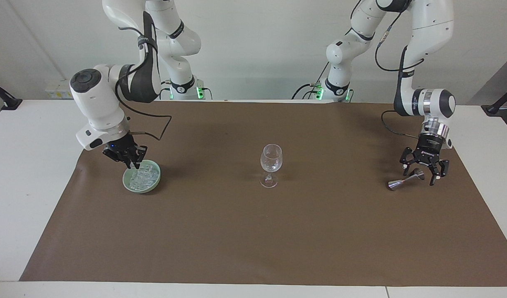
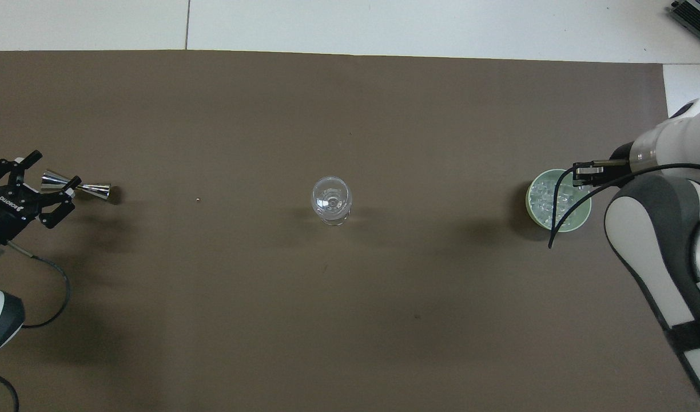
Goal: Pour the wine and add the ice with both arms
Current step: 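Carry the green ice cup with the right gripper over the glass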
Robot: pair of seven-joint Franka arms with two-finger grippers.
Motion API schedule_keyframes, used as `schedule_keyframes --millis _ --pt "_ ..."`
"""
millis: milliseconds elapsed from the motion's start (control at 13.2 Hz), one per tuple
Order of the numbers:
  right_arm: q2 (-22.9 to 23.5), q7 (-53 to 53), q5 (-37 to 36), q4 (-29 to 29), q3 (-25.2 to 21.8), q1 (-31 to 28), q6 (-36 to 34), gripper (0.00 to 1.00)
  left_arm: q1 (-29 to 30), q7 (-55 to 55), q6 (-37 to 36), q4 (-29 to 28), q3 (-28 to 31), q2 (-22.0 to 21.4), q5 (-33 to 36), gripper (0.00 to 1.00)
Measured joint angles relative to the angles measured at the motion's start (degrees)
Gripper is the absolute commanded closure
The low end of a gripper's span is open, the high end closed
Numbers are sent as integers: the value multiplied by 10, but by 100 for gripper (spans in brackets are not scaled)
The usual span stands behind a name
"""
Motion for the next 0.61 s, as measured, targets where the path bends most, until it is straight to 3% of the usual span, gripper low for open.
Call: schedule_keyframes --millis 227,606 --pt "-31 39 0 11 27 3 -32 100 -1 -1 8 2 -3 -11 6 7" --pt "-36 161 0 36 94 4 -55 100 -3 -3 24 3 -5 -12 26 7"
